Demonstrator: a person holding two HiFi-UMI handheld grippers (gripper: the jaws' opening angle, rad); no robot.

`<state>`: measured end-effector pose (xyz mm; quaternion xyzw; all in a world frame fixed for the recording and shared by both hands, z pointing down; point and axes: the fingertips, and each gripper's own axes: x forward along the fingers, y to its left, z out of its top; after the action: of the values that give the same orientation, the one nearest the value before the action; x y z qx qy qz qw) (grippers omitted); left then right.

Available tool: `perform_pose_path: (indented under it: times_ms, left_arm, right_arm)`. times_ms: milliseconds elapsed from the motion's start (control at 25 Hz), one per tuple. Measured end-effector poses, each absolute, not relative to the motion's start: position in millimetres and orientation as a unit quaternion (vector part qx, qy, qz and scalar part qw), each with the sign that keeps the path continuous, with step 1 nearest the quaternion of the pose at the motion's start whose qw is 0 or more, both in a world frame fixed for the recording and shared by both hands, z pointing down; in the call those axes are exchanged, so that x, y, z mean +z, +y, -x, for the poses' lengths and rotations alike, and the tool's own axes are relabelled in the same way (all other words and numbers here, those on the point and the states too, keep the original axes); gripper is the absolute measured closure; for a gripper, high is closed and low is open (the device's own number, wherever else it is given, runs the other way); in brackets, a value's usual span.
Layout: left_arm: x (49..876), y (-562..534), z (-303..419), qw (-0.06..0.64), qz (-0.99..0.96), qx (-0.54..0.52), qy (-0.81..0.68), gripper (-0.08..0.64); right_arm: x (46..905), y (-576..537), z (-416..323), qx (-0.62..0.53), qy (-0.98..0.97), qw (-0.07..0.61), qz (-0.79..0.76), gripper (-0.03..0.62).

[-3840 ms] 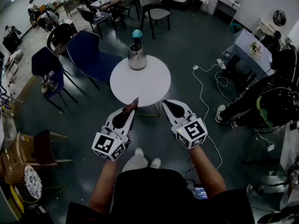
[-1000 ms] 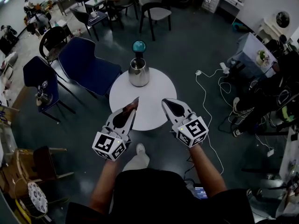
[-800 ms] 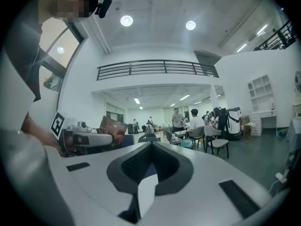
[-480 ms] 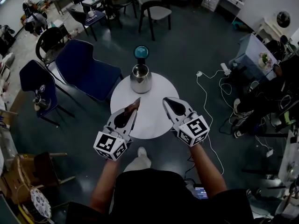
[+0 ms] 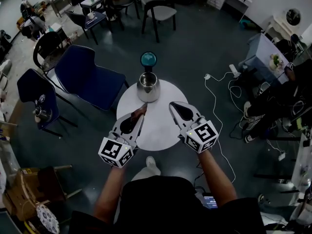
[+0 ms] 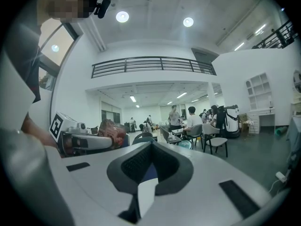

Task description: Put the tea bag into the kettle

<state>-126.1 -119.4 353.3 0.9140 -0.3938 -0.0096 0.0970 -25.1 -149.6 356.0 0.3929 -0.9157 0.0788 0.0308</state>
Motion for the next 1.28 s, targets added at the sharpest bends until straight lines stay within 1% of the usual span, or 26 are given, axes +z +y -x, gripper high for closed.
perform_pose_path:
  times_ms: [400,800,1000,1280]
  left_arm:
    - [358,-142,136,0.1,-0.921,-0.002,-0.377,0.522]
    - [368,-159,121,0.111,-0.922,0.004,-0.372,0.522]
    - [369,-172,112,0.11,-0.916,0.007,-0.387,0.522]
    - [383,-194,102,0.111,-0.904,0.015,-0.412,0.522]
  right_arm:
    - [359,-166,33,0.082,-0.908,0.032,-0.41,0.575]
    - [366,-182,24,0.092,-0.907,0.033,-0.409,0.575]
    - [371,-192,21,0.093,-0.916,0.043,-0.387,0.575]
    - [384,-211,15,0.103,-0.925,0.04,-0.363,0.575]
